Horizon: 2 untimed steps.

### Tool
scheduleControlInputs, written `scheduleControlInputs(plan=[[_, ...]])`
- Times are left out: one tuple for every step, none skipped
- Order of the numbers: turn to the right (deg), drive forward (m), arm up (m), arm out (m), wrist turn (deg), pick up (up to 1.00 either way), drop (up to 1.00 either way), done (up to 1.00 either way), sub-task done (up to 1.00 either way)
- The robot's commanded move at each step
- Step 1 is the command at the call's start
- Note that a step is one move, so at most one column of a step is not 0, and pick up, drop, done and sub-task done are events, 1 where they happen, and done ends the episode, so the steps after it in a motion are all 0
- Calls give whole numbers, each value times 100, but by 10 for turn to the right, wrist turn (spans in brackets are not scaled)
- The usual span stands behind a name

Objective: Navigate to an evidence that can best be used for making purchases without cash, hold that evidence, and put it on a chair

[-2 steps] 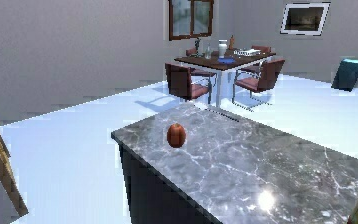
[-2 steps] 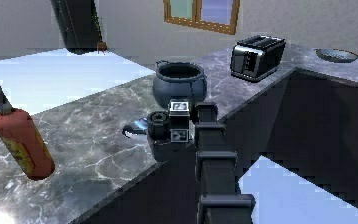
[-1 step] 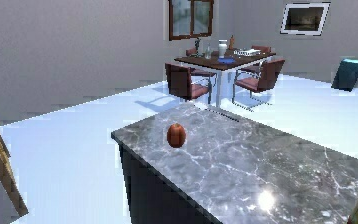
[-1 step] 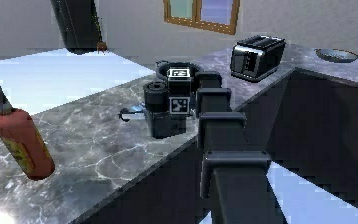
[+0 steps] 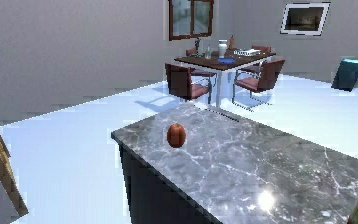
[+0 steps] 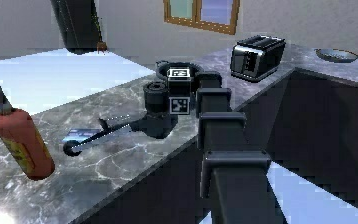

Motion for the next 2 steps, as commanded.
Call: scheduleControlInputs(plan=[[0,0,0,0,-450,0,0,0,0],[0,0,0,0,-180,0,0,0,0]])
